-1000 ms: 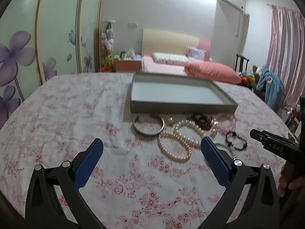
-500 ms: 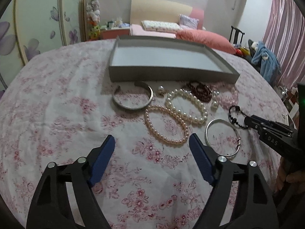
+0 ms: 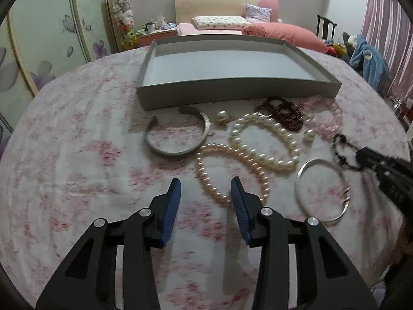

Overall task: Organize jewelry
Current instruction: 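Grasp the black beaded bracelet with the right tool while the left tool grasps the small pink pearl strand, then carry both held bracelets over the gray tray and lower them inside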

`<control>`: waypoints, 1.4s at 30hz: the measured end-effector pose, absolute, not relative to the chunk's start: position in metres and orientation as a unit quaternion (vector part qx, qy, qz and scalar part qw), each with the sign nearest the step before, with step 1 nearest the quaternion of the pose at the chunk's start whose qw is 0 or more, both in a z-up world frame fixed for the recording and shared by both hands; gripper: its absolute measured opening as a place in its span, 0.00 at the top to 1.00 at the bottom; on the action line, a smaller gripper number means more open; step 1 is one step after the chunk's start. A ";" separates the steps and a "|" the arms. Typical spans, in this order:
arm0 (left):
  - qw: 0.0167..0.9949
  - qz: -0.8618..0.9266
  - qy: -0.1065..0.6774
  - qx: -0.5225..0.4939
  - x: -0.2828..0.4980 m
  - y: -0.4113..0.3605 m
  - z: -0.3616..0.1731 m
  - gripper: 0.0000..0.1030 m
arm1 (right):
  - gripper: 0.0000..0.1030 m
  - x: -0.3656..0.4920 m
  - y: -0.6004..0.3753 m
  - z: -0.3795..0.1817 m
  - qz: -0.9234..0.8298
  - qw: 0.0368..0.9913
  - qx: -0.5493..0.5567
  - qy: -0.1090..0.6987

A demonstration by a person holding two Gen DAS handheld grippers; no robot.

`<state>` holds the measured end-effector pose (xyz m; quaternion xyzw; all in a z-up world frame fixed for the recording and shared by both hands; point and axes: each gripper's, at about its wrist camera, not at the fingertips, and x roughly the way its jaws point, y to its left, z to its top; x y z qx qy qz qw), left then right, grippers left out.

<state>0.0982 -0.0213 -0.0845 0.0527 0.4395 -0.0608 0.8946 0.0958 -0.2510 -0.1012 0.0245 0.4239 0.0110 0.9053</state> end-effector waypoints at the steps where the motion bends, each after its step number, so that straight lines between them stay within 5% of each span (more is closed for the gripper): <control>1: 0.895 -0.056 0.438 0.056 0.098 -0.016 -0.084 0.60 | 0.87 0.096 -0.252 -0.101 0.008 0.905 0.024 0.424; 12: 0.895 -0.063 0.438 0.052 0.089 -0.005 -0.083 0.60 | 0.86 0.097 -0.250 -0.101 0.004 0.905 0.025 0.424; 17: 0.897 -0.070 0.432 0.055 0.087 -0.008 -0.083 0.89 | 0.88 0.096 -0.254 -0.102 0.007 0.905 0.032 0.423; 19: 0.898 -0.071 0.431 0.052 0.088 -0.007 -0.083 0.92 | 0.88 0.096 -0.256 -0.102 0.009 0.906 0.040 0.422; 42: 0.935 -0.102 0.340 -0.013 0.071 0.003 -0.042 0.94 | 0.88 0.076 -0.254 -0.056 0.059 0.942 0.095 0.315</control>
